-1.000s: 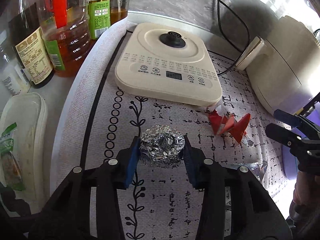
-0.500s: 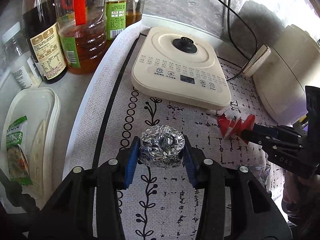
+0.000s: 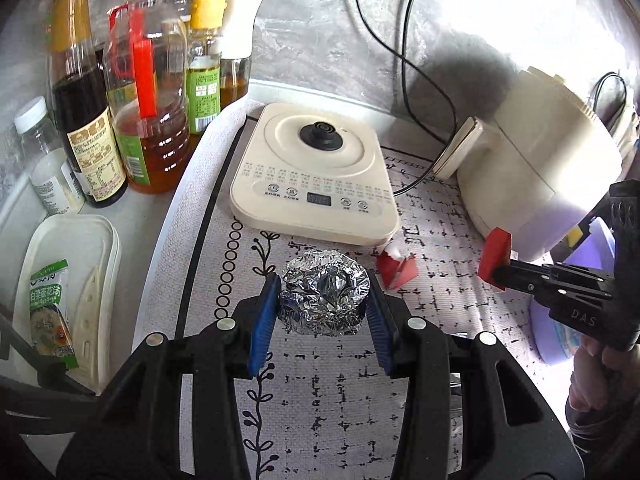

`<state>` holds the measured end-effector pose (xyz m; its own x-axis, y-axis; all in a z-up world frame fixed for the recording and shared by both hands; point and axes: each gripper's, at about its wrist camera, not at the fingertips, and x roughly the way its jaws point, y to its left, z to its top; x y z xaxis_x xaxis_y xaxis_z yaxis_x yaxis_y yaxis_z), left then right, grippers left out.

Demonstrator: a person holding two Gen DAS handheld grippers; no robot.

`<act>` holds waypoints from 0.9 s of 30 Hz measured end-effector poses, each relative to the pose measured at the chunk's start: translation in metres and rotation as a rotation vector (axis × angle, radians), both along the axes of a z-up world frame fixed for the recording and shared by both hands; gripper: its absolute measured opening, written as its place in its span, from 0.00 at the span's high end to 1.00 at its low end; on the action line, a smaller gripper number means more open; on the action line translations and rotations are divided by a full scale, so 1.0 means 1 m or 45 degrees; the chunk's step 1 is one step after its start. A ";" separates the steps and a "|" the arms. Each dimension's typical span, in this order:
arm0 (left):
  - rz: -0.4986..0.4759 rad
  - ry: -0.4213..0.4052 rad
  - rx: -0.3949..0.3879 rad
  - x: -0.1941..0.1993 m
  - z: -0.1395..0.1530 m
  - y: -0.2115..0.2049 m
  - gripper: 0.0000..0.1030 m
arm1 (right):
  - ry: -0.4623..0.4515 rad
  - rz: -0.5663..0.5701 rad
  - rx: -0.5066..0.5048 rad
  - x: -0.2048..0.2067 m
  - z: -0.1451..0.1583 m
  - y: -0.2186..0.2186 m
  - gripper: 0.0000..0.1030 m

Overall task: Collect trash
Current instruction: 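Carry both items over the purple bucket and open both tools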

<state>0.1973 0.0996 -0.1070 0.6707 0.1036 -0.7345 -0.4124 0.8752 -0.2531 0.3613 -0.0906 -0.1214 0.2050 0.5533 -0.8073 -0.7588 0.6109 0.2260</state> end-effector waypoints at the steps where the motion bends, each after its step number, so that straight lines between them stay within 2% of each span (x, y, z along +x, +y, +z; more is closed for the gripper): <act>1: -0.009 -0.021 0.004 -0.003 0.005 -0.003 0.59 | -0.021 -0.008 0.015 -0.004 0.009 -0.005 0.90; 6: -0.069 -0.071 0.020 -0.008 0.026 -0.019 0.59 | -0.064 -0.064 0.097 -0.021 0.044 -0.029 0.90; 16: -0.178 -0.103 0.057 -0.008 0.047 -0.051 0.59 | -0.159 -0.131 0.182 -0.038 0.086 -0.068 0.90; 27: -0.274 -0.115 0.099 -0.002 0.064 -0.090 0.59 | -0.272 -0.304 0.255 -0.025 0.126 -0.146 0.90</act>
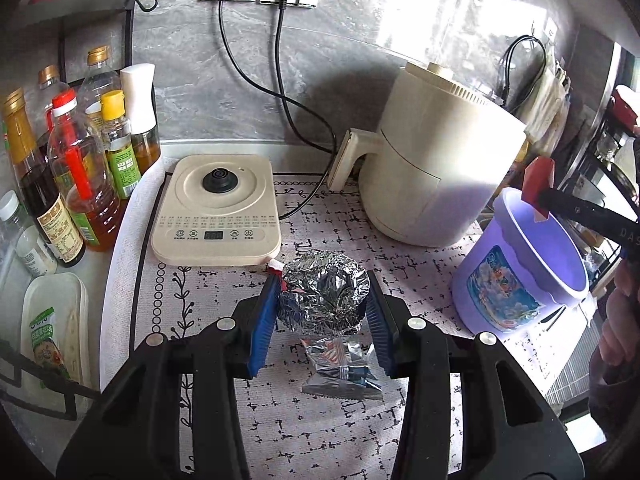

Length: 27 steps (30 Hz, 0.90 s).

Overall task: Collect trash
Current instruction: 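Carry both items over the purple bucket and open both tools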

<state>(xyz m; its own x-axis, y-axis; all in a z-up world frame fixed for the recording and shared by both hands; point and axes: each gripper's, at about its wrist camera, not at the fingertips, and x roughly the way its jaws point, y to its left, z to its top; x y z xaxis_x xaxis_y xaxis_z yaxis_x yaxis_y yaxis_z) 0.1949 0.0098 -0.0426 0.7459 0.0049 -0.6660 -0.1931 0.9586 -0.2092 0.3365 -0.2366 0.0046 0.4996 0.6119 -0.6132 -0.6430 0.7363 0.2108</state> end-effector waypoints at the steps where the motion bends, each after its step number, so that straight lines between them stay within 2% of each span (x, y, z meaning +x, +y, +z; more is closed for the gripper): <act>1: -0.011 -0.003 0.005 0.002 0.002 -0.005 0.59 | -0.006 -0.024 0.005 0.003 0.003 -0.009 0.90; 6: -0.056 -0.037 0.018 0.015 0.015 -0.030 0.59 | -0.048 -0.140 0.010 0.017 0.013 -0.051 0.87; 8: -0.082 -0.049 0.021 0.019 0.020 -0.041 0.59 | -0.083 -0.263 -0.042 0.023 0.015 -0.068 0.69; 9: -0.097 -0.055 0.025 0.022 0.022 -0.048 0.59 | -0.080 -0.288 -0.021 0.026 0.015 -0.078 0.51; 10: -0.114 -0.061 0.029 0.024 0.024 -0.054 0.59 | -0.075 -0.298 0.011 0.027 0.016 -0.088 0.49; 16: -0.202 -0.093 0.052 0.038 0.037 -0.092 0.59 | -0.076 -0.324 0.047 0.019 0.016 -0.127 0.48; 21: -0.272 -0.130 0.059 0.051 0.048 -0.126 0.59 | -0.048 -0.390 0.112 0.009 0.017 -0.168 0.42; 24: -0.317 -0.149 0.035 0.059 0.053 -0.147 0.59 | -0.054 -0.425 0.121 0.002 0.018 -0.189 0.41; 27: -0.367 -0.164 0.055 0.067 0.058 -0.171 0.59 | -0.059 -0.446 0.126 -0.005 0.018 -0.207 0.39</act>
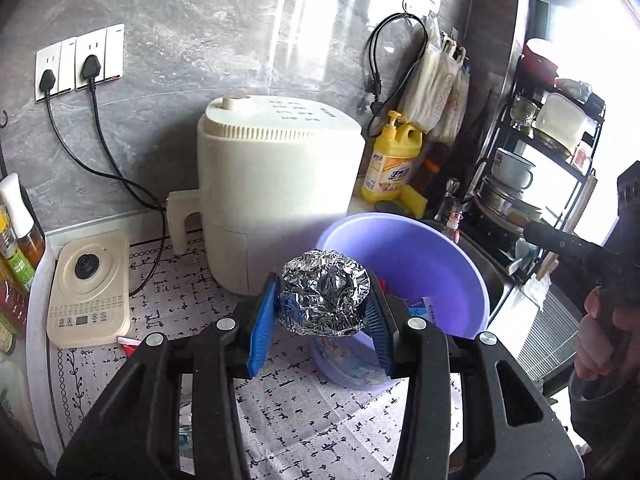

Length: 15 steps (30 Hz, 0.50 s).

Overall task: Collect trash
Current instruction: 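Carry both items over the purple bucket and open both tools, then move back to the cloth and grasp the silver foil packet with the right tool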

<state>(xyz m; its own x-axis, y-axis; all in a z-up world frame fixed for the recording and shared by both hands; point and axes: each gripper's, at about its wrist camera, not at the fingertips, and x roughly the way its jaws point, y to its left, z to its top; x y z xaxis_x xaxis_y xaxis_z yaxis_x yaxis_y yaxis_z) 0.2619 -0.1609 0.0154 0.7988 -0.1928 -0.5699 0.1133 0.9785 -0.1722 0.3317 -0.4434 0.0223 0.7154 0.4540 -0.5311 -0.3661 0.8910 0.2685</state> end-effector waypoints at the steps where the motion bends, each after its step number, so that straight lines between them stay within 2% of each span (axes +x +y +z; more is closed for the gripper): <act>1: -0.016 -0.002 0.001 0.002 0.001 -0.007 0.59 | -0.003 -0.005 -0.001 -0.002 0.000 -0.005 0.38; 9: -0.103 -0.005 -0.046 0.017 0.002 -0.056 0.56 | -0.008 -0.042 -0.014 -0.013 -0.004 -0.038 0.33; 11: -0.101 0.002 -0.057 0.019 0.002 -0.065 0.23 | 0.008 -0.034 -0.012 -0.013 -0.007 -0.041 0.30; 15: -0.072 -0.004 -0.024 0.013 0.006 -0.065 0.14 | 0.030 -0.011 -0.021 -0.013 -0.013 -0.038 0.27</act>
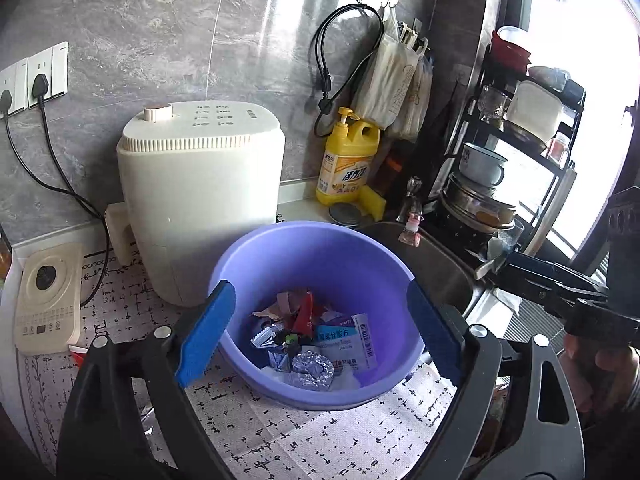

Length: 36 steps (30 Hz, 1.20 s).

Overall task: Collect trash
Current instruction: 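Move back to the cloth and grasp the silver foil packet with the right tool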

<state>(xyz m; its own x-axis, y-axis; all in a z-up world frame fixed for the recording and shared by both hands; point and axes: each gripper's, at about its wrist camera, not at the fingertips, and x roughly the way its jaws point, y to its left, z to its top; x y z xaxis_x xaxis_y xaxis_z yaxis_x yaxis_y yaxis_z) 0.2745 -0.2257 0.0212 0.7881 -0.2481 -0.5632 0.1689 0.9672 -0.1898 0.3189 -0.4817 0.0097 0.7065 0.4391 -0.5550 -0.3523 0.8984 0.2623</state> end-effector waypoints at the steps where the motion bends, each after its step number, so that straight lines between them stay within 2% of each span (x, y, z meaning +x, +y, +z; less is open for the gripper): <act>1: 0.010 0.002 0.005 -0.003 0.001 0.004 0.13 | 0.001 0.009 0.001 0.000 0.000 0.003 0.27; 4: 0.068 -0.005 -0.006 -0.016 0.001 0.026 0.07 | -0.006 0.039 0.019 0.000 0.000 0.014 0.23; 10: 0.221 0.054 -0.037 -0.036 -0.006 0.071 0.06 | -0.006 0.159 0.025 -0.004 -0.003 0.055 0.12; 13: 0.266 0.053 -0.007 -0.052 -0.004 0.088 0.06 | 0.003 0.226 0.012 -0.004 -0.008 0.080 0.08; 16: 0.326 0.053 0.021 -0.066 -0.004 0.108 0.06 | 0.019 0.277 0.014 -0.002 -0.010 0.106 0.08; 26: 0.539 0.083 -0.031 -0.107 -0.012 0.180 0.06 | -0.003 0.465 -0.013 -0.014 -0.004 0.182 0.08; 36: 0.659 0.131 -0.047 -0.139 -0.034 0.230 0.06 | 0.032 0.570 -0.073 -0.026 -0.016 0.241 0.08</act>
<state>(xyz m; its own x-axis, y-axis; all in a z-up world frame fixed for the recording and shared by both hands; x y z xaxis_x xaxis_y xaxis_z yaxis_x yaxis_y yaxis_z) 0.1358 0.0048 -0.0127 0.7537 0.1379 -0.6426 -0.3507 0.9113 -0.2158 0.2933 -0.2410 -0.0063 0.4396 0.6666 -0.6020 -0.7036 0.6722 0.2304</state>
